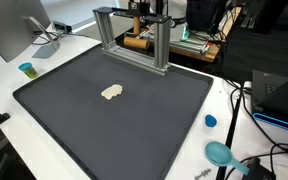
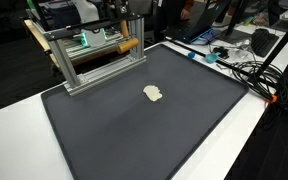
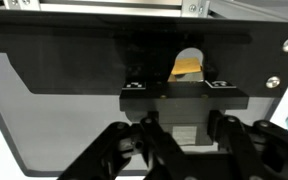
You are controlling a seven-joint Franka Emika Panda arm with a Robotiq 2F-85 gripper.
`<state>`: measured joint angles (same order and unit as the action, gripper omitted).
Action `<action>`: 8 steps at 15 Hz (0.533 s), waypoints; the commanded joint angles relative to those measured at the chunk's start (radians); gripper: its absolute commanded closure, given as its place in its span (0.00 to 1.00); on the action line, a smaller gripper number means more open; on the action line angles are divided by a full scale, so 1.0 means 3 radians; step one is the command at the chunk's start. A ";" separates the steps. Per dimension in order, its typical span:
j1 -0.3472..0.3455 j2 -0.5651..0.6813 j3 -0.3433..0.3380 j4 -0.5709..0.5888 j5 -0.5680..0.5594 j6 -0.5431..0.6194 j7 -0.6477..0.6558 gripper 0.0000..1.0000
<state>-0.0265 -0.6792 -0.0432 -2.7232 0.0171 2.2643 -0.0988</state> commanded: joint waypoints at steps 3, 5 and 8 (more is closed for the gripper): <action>0.0053 -0.0216 -0.0041 0.0018 0.0008 -0.0413 -0.0036 0.78; 0.0067 -0.0235 0.0011 0.0011 -0.0031 -0.0481 -0.0010 0.78; 0.0079 -0.0209 0.0079 0.0035 -0.0032 -0.0602 0.0065 0.78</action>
<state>-0.0098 -0.7175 -0.0347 -2.7195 0.0170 2.1332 -0.0987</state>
